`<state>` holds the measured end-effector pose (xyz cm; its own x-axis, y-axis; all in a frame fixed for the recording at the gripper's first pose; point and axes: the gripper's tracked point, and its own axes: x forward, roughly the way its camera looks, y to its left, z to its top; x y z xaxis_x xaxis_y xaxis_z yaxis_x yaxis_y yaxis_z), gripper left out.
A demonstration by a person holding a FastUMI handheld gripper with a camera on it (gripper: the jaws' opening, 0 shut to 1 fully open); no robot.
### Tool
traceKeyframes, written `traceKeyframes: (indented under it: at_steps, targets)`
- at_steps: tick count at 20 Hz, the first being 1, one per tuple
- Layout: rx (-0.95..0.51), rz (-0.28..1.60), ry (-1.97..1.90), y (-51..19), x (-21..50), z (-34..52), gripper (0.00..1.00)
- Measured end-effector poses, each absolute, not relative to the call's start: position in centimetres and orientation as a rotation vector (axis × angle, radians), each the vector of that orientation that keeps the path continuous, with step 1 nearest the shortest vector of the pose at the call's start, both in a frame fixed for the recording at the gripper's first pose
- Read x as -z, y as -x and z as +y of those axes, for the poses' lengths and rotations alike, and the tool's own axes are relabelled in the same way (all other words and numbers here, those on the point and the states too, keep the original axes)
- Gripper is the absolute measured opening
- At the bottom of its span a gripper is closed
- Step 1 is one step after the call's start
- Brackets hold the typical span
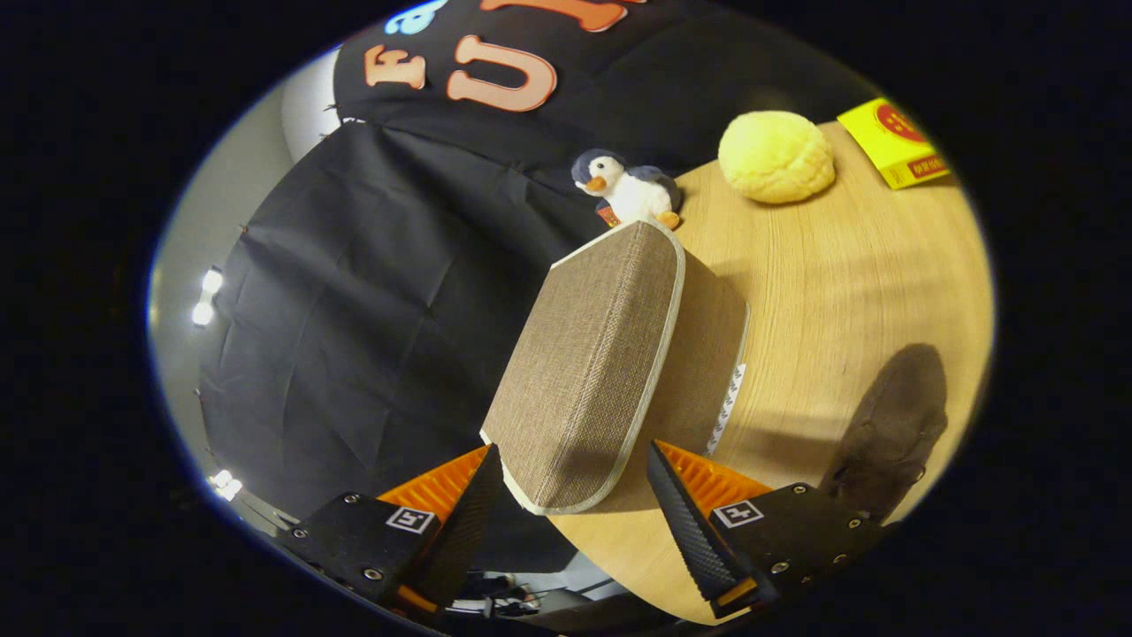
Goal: Open the storage box then place both shoes into the box .Put the left shoe in first, then the right shoe, with the right side of both shoes facing outward in a uniform manner.
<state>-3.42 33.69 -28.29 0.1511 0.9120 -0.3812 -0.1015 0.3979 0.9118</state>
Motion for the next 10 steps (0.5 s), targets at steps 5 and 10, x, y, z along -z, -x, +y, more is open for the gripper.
traceKeyframes:
  at_steps: [5,10]
  targets:
    - [-0.903,1.243,-1.034,3.3,29.9,35.5,0.97]
    - [-0.882,1.285,-1.190,3.8,31.3,36.5,0.95]
